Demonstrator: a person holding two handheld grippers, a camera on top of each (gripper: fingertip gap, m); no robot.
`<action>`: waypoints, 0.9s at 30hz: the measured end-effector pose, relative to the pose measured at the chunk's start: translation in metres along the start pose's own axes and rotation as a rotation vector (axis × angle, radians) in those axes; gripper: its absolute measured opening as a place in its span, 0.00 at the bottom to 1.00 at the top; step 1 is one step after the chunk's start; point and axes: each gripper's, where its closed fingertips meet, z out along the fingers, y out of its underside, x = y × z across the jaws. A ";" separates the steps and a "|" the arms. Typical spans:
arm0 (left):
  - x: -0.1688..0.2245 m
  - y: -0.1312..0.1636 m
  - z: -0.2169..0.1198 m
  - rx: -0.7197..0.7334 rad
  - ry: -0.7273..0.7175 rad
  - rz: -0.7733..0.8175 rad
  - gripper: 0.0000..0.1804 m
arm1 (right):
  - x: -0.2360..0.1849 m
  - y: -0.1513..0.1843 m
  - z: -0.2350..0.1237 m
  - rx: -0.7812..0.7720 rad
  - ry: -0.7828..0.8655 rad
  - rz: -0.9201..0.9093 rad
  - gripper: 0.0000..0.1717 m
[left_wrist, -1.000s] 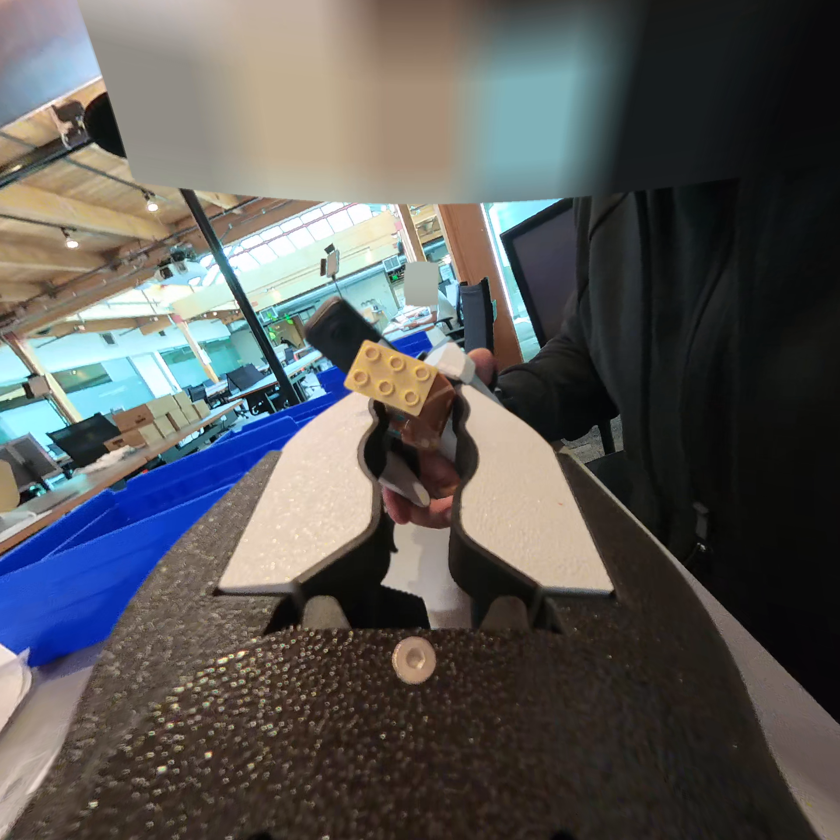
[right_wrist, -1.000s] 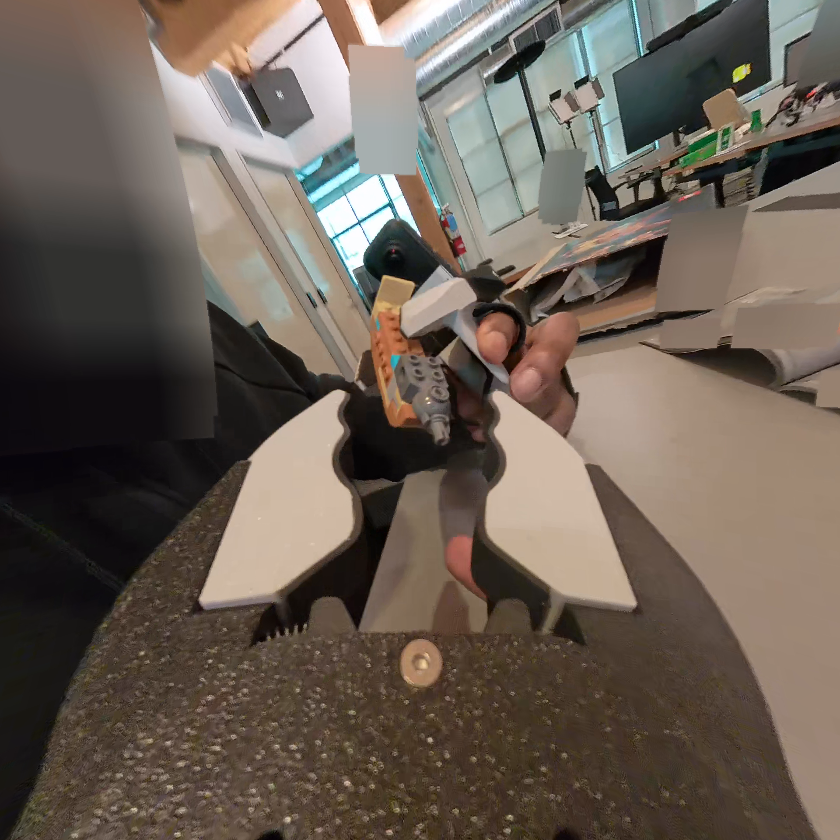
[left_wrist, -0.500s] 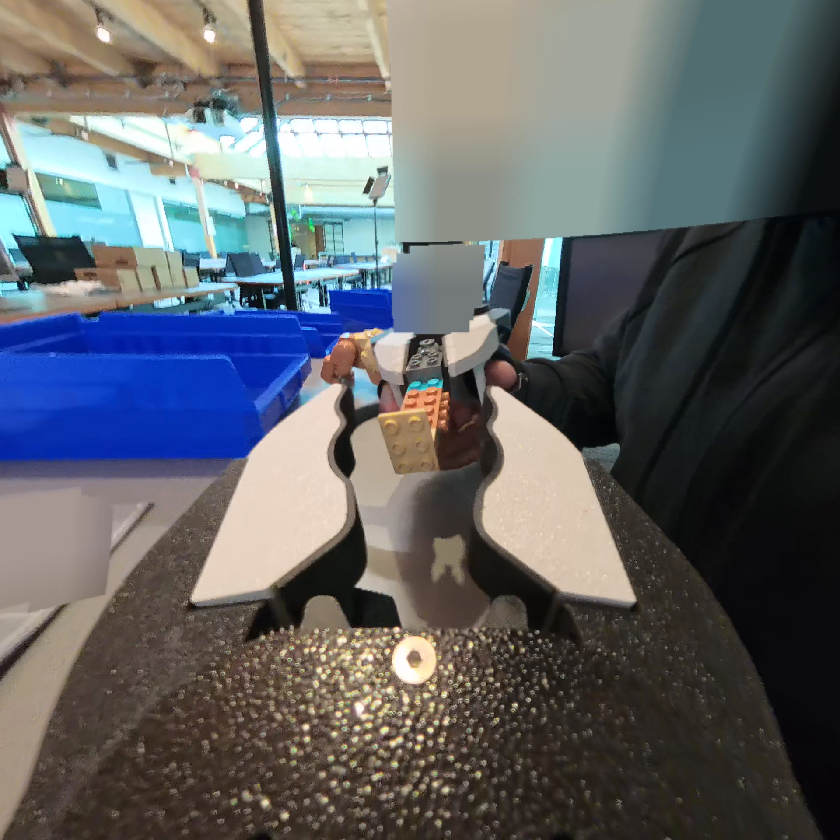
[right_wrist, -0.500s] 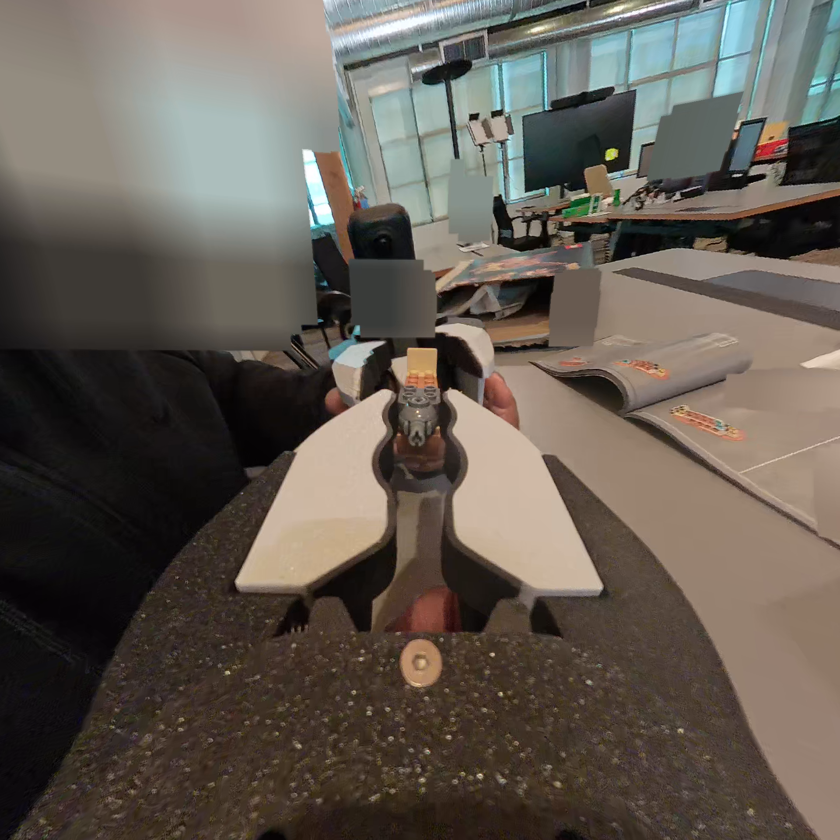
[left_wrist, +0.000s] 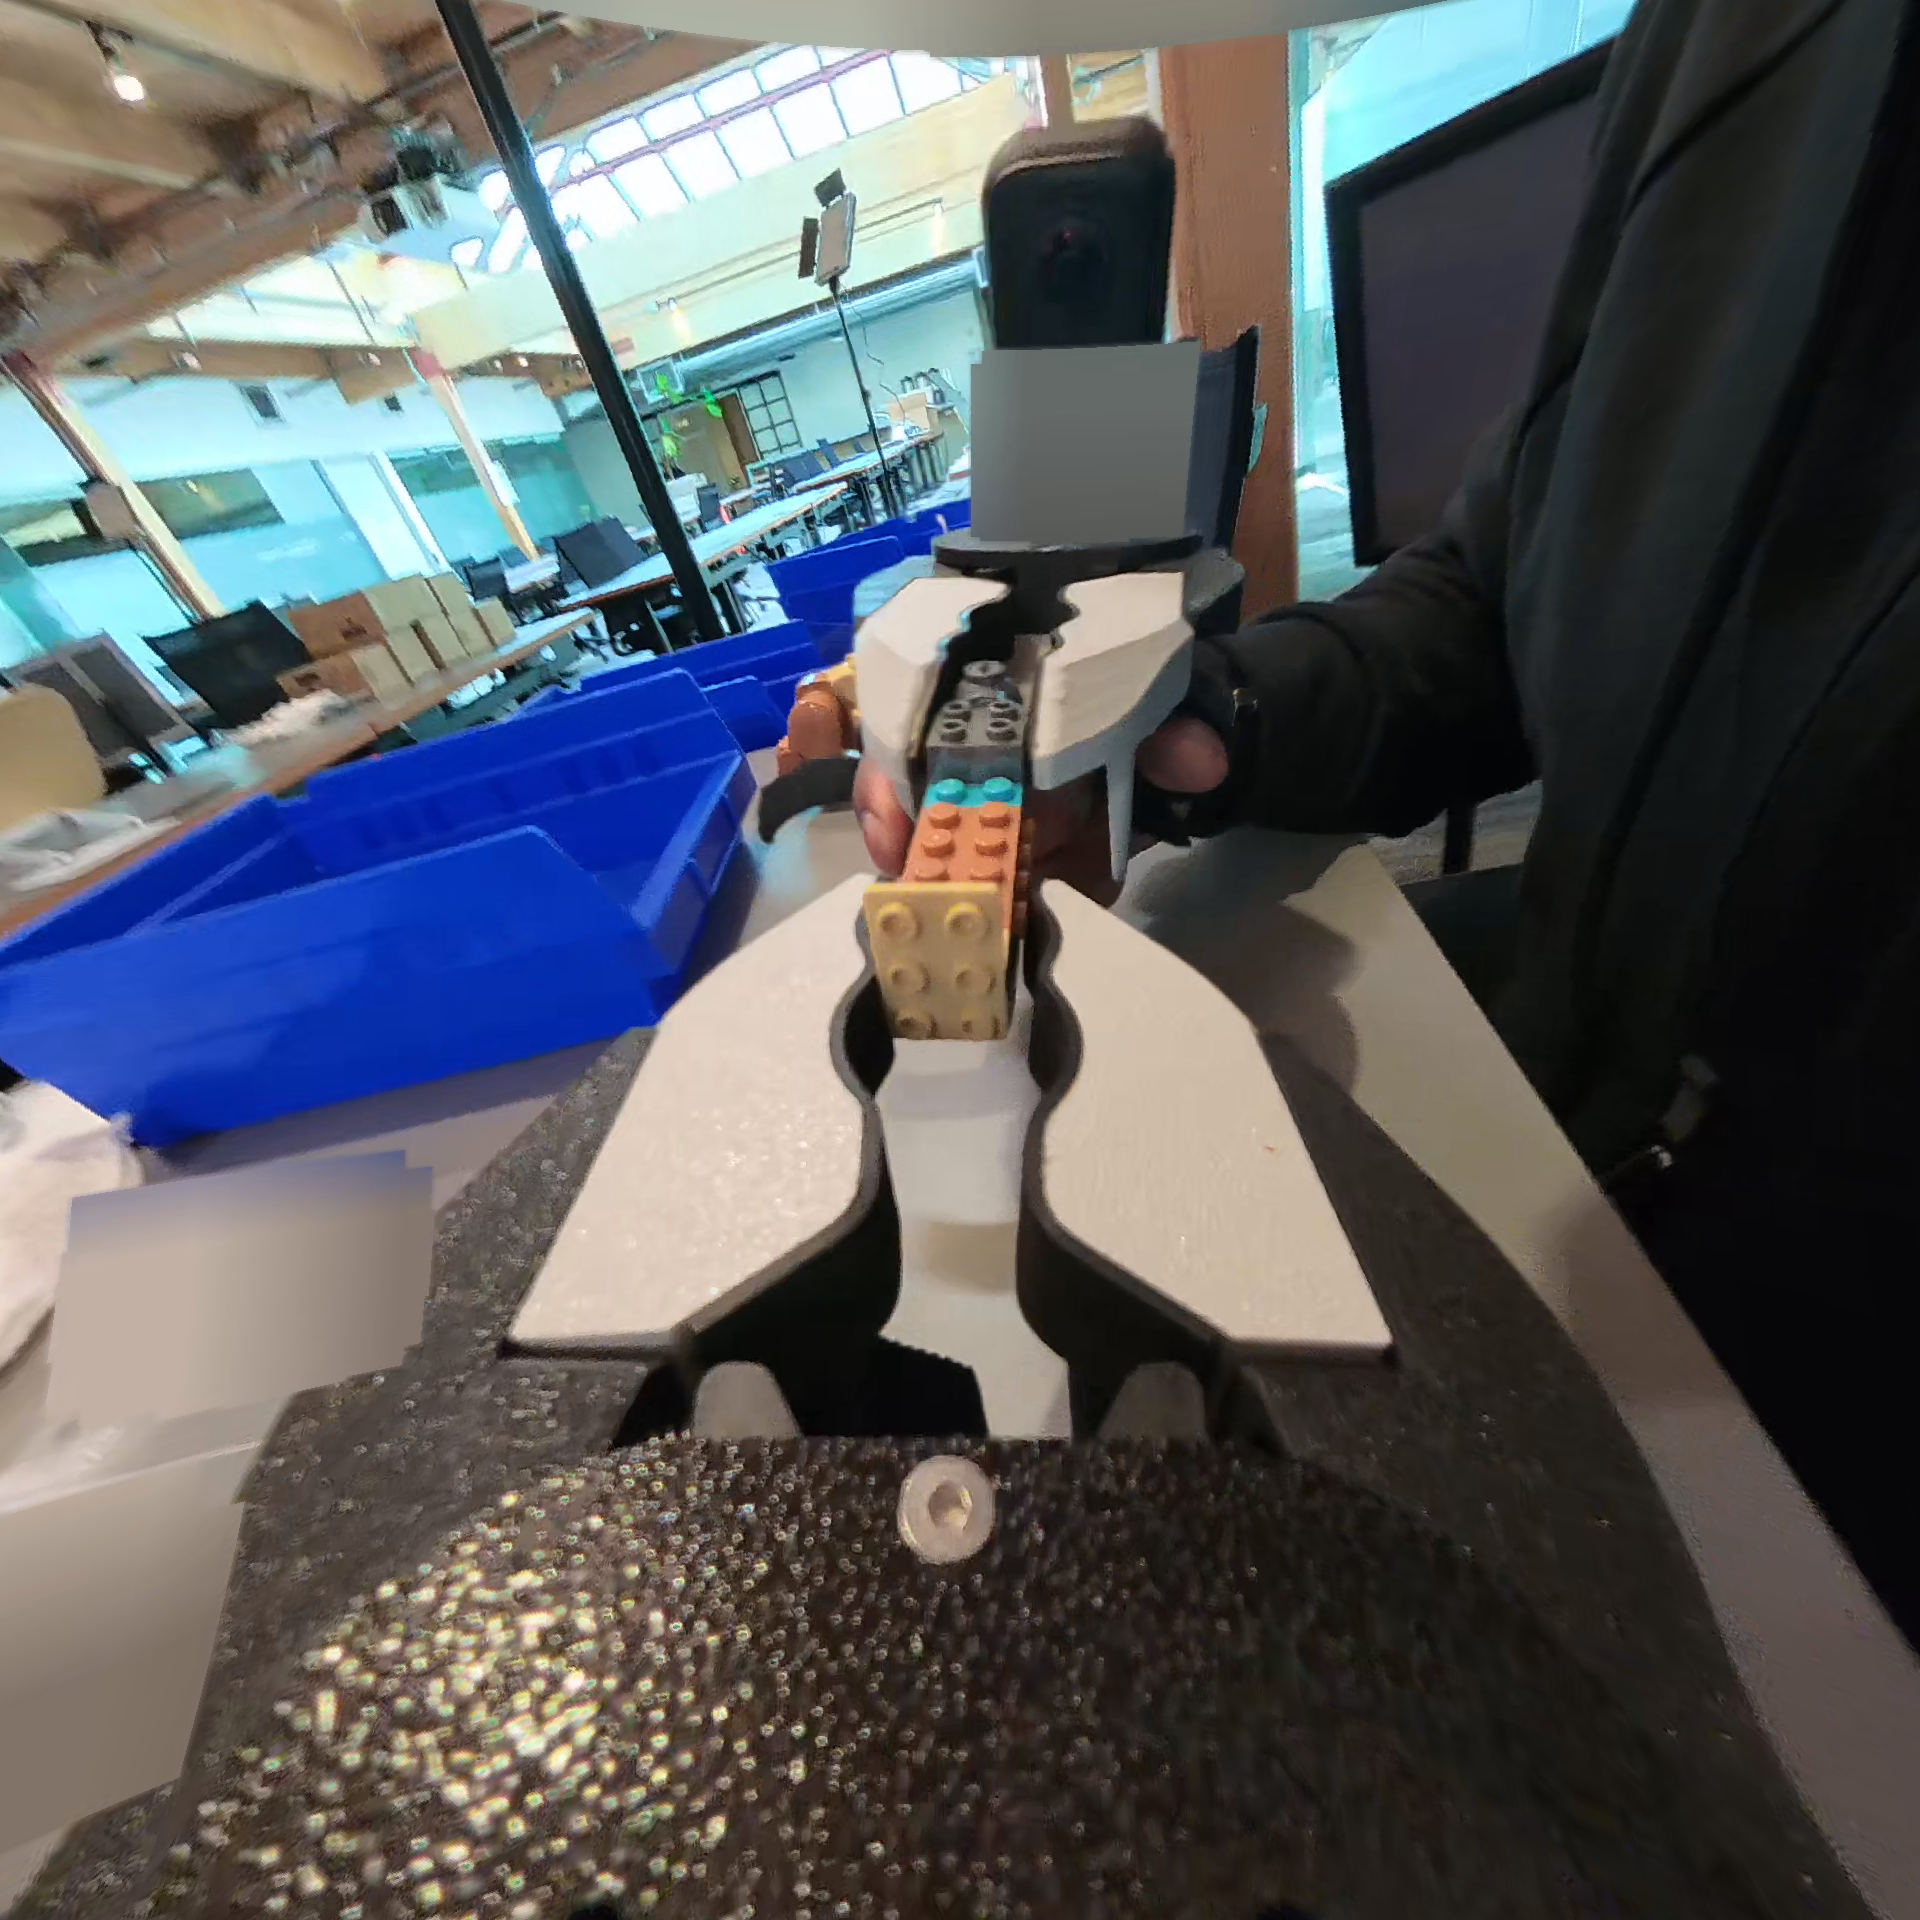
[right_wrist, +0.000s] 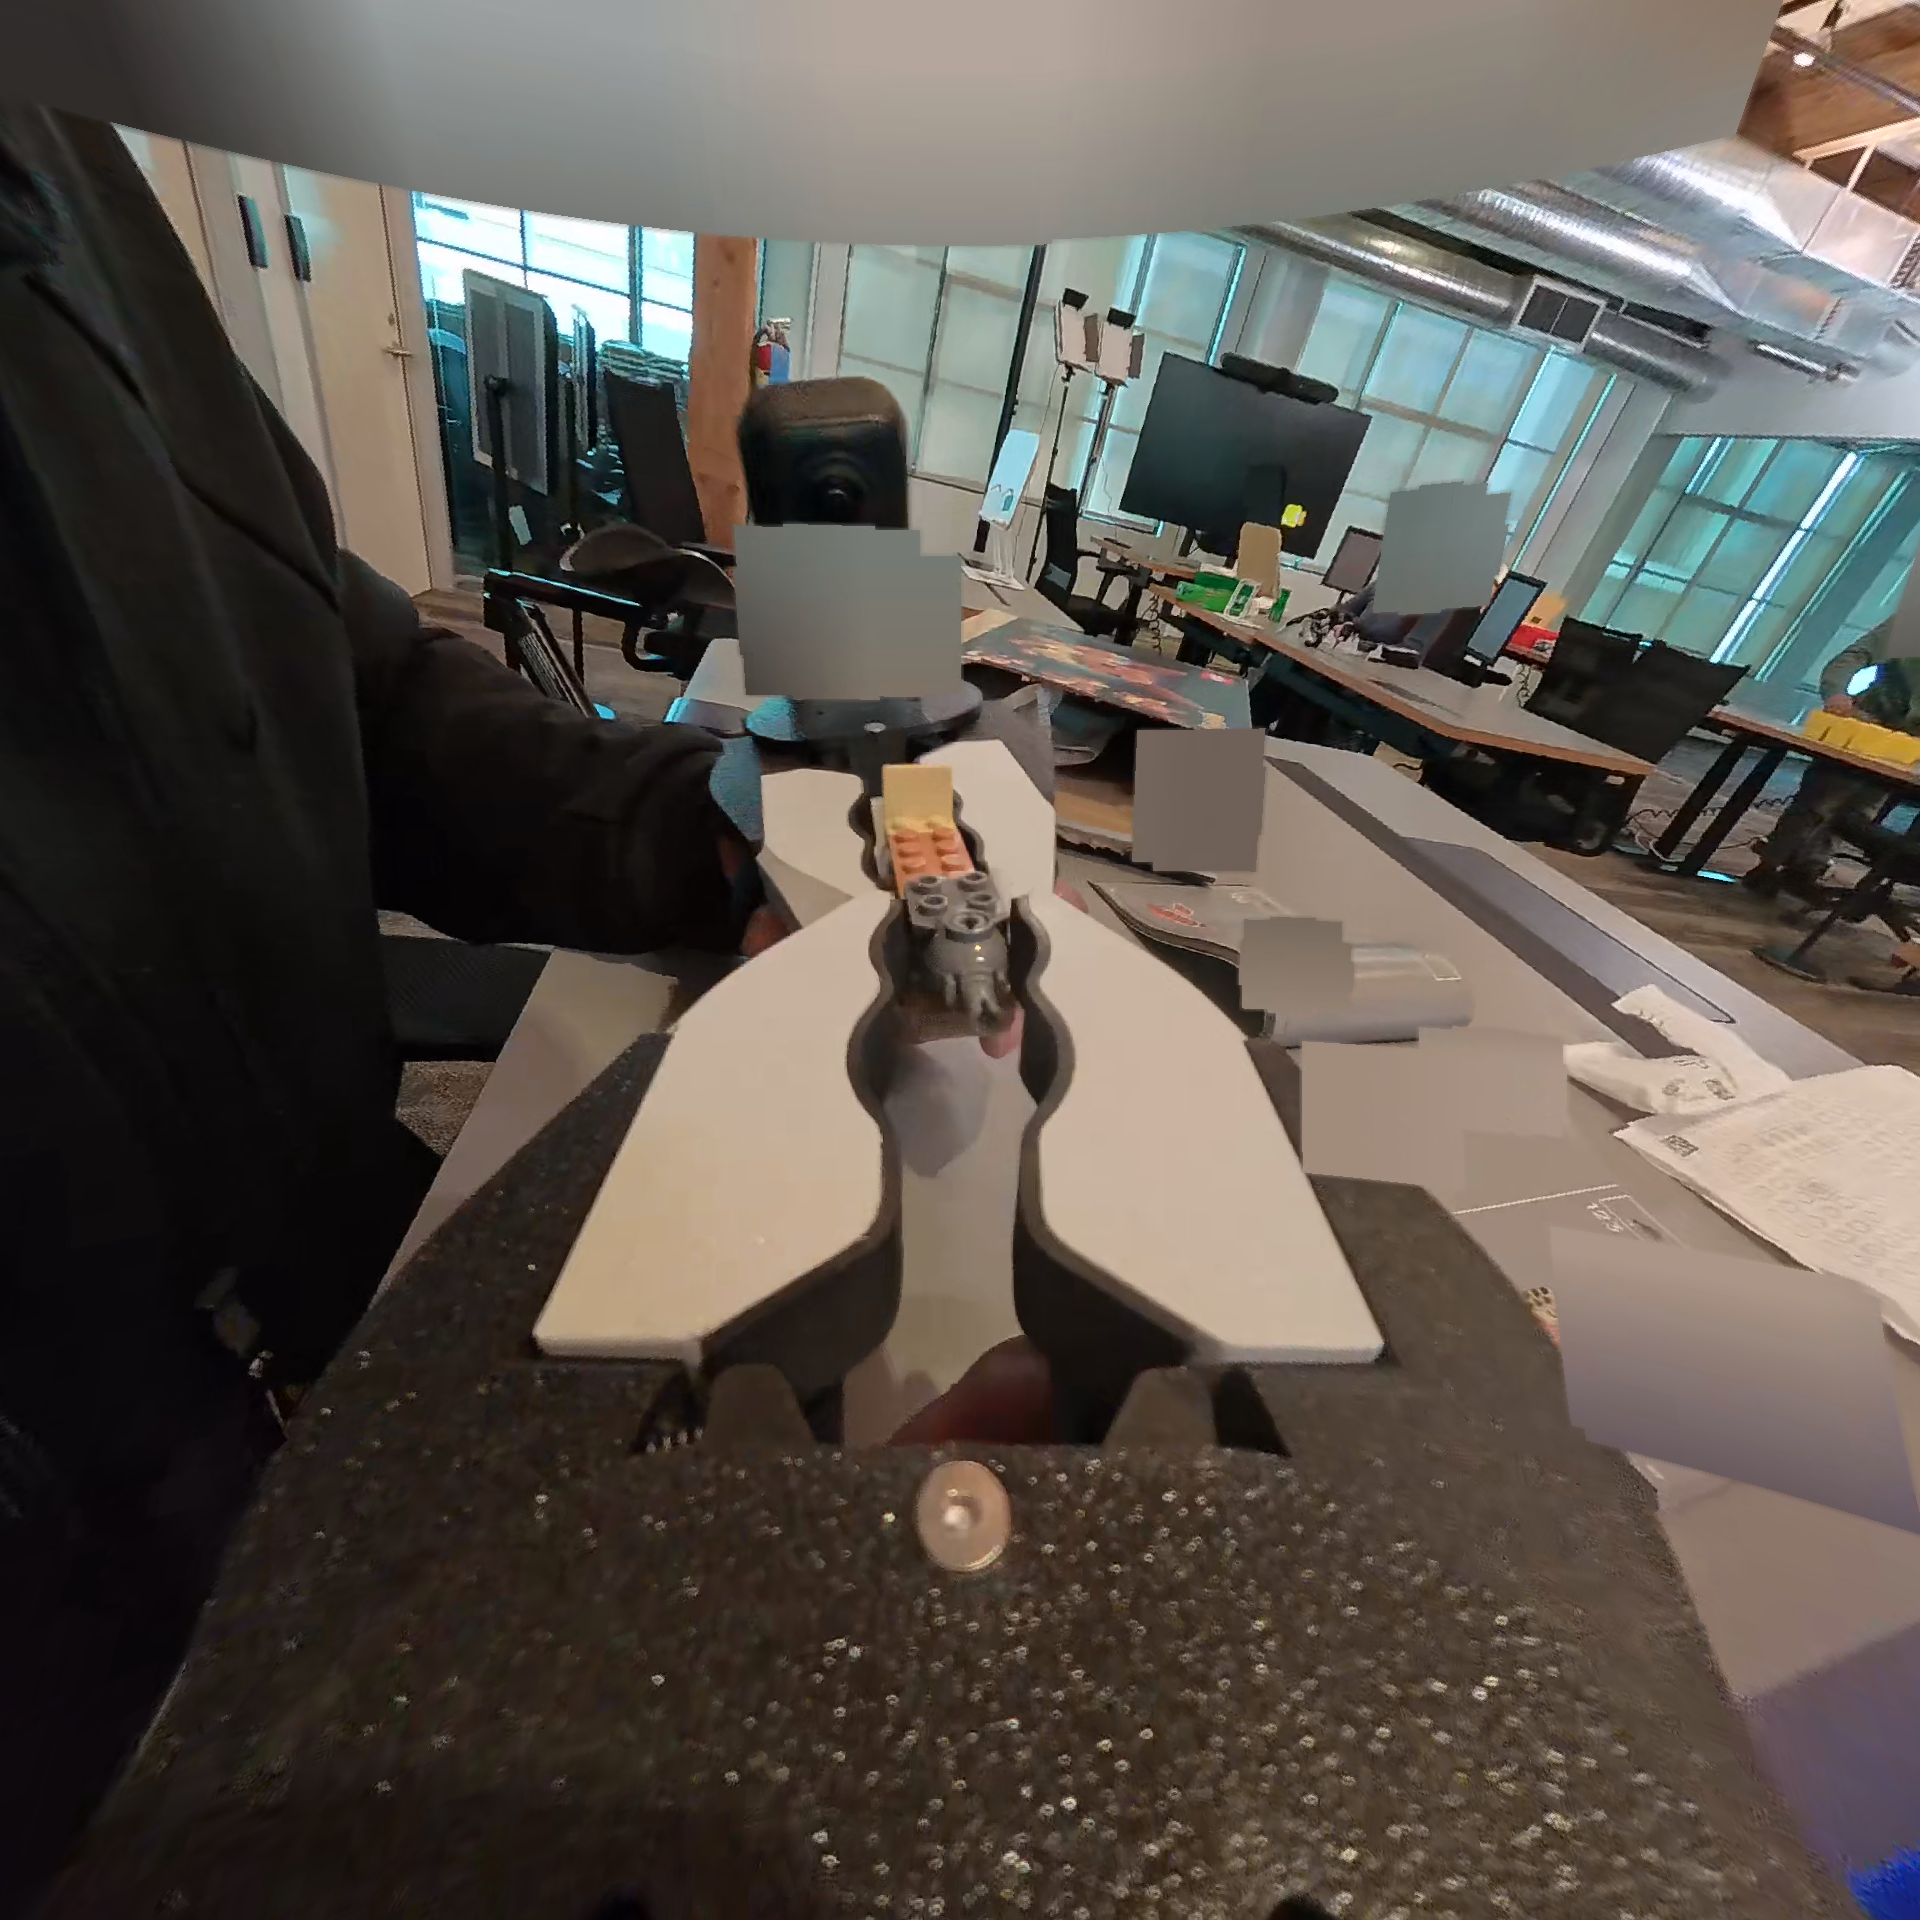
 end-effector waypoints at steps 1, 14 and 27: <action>0.000 0.000 0.000 -0.006 -0.014 0.038 0.12 | 0.001 0.001 -0.001 -0.006 0.009 -0.006 0.12; -0.010 0.011 -0.001 -0.229 -0.202 0.839 0.11 | 0.002 0.028 -0.024 -0.180 -0.075 0.237 0.22; -0.009 0.019 0.001 -0.310 -0.238 1.070 0.11 | 0.003 0.044 -0.016 -0.290 -0.090 0.306 0.15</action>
